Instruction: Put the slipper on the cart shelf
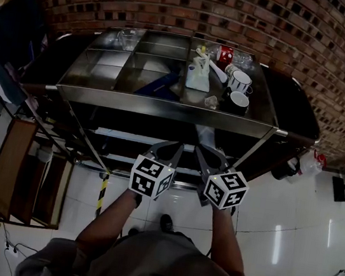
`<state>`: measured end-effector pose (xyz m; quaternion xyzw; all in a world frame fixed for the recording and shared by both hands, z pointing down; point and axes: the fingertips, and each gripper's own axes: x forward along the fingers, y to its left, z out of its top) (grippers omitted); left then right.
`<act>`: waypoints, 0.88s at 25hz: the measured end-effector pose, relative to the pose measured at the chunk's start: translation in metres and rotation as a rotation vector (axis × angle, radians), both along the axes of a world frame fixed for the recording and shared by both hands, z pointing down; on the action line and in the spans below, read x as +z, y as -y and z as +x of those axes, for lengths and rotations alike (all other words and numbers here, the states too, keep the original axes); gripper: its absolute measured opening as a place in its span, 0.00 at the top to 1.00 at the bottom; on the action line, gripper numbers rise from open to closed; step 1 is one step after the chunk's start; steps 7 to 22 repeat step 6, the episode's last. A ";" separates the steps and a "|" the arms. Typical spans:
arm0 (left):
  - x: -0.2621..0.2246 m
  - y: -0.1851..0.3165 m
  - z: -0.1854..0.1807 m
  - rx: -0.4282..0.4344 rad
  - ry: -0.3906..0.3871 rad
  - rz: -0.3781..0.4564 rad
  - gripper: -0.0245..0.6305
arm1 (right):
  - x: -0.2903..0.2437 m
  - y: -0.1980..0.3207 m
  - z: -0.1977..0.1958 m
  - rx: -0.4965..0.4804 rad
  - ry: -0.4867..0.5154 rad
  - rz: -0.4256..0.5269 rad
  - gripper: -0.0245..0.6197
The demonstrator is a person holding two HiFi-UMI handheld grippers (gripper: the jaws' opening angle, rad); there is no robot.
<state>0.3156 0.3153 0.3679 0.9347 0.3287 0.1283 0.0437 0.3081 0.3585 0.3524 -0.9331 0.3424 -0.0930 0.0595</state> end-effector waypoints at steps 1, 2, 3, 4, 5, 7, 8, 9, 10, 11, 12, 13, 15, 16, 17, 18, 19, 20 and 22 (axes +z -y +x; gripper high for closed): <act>0.000 0.000 0.000 -0.001 0.002 -0.002 0.95 | 0.000 0.000 0.000 -0.001 0.000 0.000 0.96; 0.001 0.001 0.000 -0.002 0.005 -0.003 0.95 | 0.000 0.001 0.000 -0.002 0.001 0.001 0.96; 0.002 0.001 0.000 -0.002 0.008 -0.004 0.95 | 0.000 0.001 0.000 -0.002 0.001 0.001 0.96; 0.002 0.002 -0.001 -0.003 0.010 -0.005 0.95 | 0.000 0.002 0.000 -0.002 0.002 0.001 0.96; 0.003 0.002 -0.001 -0.003 0.013 -0.006 0.95 | 0.000 0.002 0.000 -0.002 0.002 0.001 0.96; 0.004 0.002 -0.001 -0.003 0.015 -0.007 0.95 | 0.000 0.002 0.000 -0.001 0.003 0.001 0.96; 0.004 0.002 -0.001 -0.003 0.015 -0.007 0.95 | 0.000 0.002 0.000 -0.001 0.003 0.001 0.96; 0.004 0.002 -0.001 -0.003 0.015 -0.007 0.95 | 0.000 0.002 0.000 -0.001 0.003 0.001 0.96; 0.004 0.002 -0.001 -0.003 0.015 -0.007 0.95 | 0.000 0.002 0.000 -0.001 0.003 0.001 0.96; 0.004 0.002 -0.001 -0.003 0.015 -0.007 0.95 | 0.000 0.002 0.000 -0.001 0.003 0.001 0.96; 0.004 0.002 -0.001 -0.003 0.015 -0.007 0.95 | 0.000 0.002 0.000 -0.001 0.003 0.001 0.96; 0.004 0.002 -0.001 -0.003 0.015 -0.007 0.95 | 0.000 0.002 0.000 -0.001 0.003 0.001 0.96; 0.004 0.002 -0.001 -0.003 0.015 -0.007 0.95 | 0.000 0.002 0.000 -0.001 0.003 0.001 0.96; 0.004 0.002 -0.001 -0.003 0.015 -0.007 0.95 | 0.000 0.002 0.000 -0.001 0.003 0.001 0.96; 0.004 0.002 -0.001 -0.003 0.015 -0.007 0.95 | 0.000 0.002 0.000 -0.001 0.003 0.001 0.96; 0.004 0.002 -0.001 -0.003 0.015 -0.007 0.95 | 0.000 0.002 0.000 -0.001 0.003 0.001 0.96; 0.004 0.002 -0.001 -0.003 0.015 -0.007 0.95 | 0.000 0.002 0.000 -0.001 0.003 0.001 0.96; 0.004 0.002 -0.001 -0.003 0.015 -0.007 0.95 | 0.000 0.002 0.000 -0.001 0.003 0.001 0.96; 0.004 0.002 -0.001 -0.003 0.015 -0.007 0.95 | 0.000 0.002 0.000 -0.001 0.003 0.001 0.96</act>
